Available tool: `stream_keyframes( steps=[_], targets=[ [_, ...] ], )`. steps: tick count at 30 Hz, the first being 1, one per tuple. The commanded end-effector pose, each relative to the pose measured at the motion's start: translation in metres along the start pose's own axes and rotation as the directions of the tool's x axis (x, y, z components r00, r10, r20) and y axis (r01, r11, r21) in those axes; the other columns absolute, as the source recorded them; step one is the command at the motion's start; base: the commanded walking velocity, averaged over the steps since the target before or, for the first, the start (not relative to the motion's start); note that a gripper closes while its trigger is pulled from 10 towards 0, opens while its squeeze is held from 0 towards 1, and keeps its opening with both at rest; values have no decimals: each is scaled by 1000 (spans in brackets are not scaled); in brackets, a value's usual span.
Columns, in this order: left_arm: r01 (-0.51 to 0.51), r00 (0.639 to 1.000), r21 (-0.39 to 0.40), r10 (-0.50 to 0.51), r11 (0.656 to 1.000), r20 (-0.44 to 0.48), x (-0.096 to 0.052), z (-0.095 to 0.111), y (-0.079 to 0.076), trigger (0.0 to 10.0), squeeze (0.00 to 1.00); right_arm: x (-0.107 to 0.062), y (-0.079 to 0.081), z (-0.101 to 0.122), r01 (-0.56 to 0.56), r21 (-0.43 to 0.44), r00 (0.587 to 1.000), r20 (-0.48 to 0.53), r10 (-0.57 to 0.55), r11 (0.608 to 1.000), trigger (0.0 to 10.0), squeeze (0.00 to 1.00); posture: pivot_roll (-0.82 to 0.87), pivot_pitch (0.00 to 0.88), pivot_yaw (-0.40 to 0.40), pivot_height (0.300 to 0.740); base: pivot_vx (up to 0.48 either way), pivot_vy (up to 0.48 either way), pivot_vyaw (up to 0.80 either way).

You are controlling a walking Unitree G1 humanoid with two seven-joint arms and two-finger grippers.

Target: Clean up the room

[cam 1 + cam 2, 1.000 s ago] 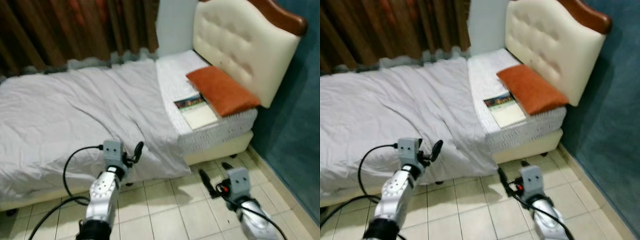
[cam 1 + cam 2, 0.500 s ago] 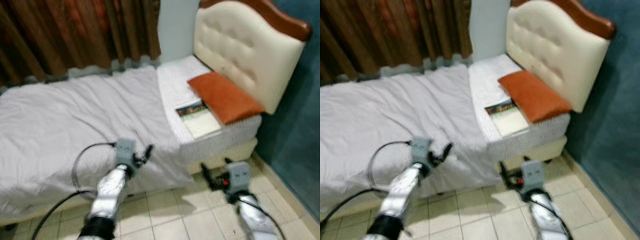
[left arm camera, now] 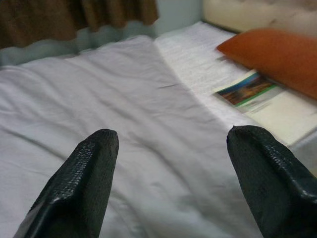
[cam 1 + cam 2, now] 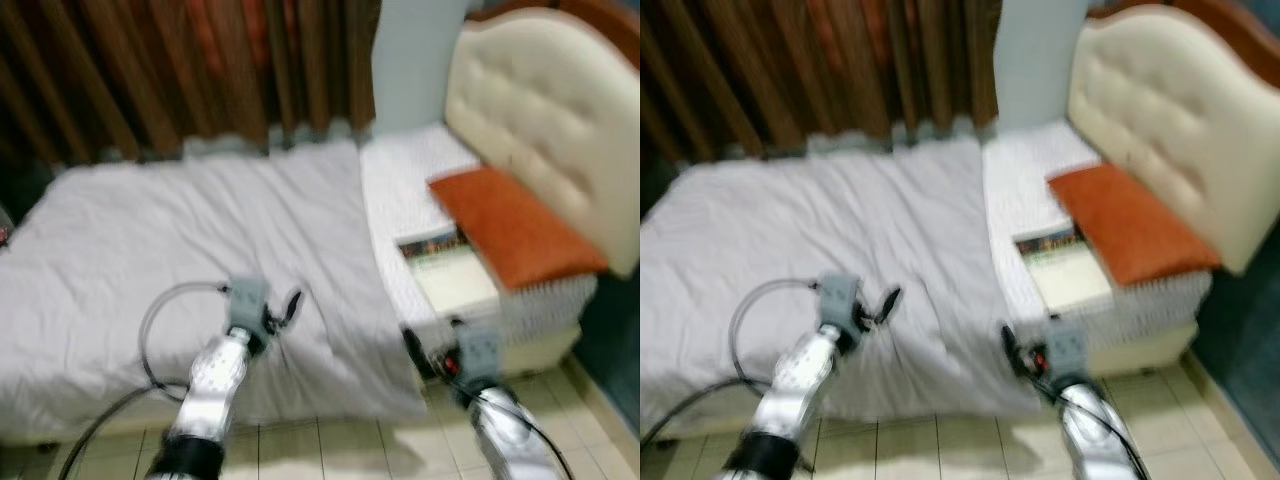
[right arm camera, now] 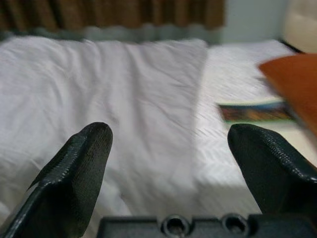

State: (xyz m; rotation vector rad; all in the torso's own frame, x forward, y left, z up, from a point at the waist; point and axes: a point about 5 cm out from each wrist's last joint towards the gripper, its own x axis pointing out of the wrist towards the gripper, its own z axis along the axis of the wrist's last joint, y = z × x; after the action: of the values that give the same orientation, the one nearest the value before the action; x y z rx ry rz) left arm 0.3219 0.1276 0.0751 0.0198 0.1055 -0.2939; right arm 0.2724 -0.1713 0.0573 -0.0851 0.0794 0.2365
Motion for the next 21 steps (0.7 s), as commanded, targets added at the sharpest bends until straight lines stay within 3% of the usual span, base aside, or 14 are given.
stream_keyframes(
  steps=[1,12,21],
  targets=[
    [41,999,8,-41,999,8,6,6,-11,10000,0,-3,-7,-2,23,-18,1000,-11,-24,1000,10000,0,-108,20,93,740,480,0,0],
    [28,1000,-17,-27,999,3,5,5,-12,10000,0,-1,-5,-3,20,-31,1000,-21,-21,999,10000,0,-109,27,94,740,480,0,0],
    [67,998,18,-67,998,-6,7,7,-15,10000,0,2,-5,-3,21,-29,999,-34,-22,999,10000,0,-106,30,94,740,480,0,0]
  ],
)
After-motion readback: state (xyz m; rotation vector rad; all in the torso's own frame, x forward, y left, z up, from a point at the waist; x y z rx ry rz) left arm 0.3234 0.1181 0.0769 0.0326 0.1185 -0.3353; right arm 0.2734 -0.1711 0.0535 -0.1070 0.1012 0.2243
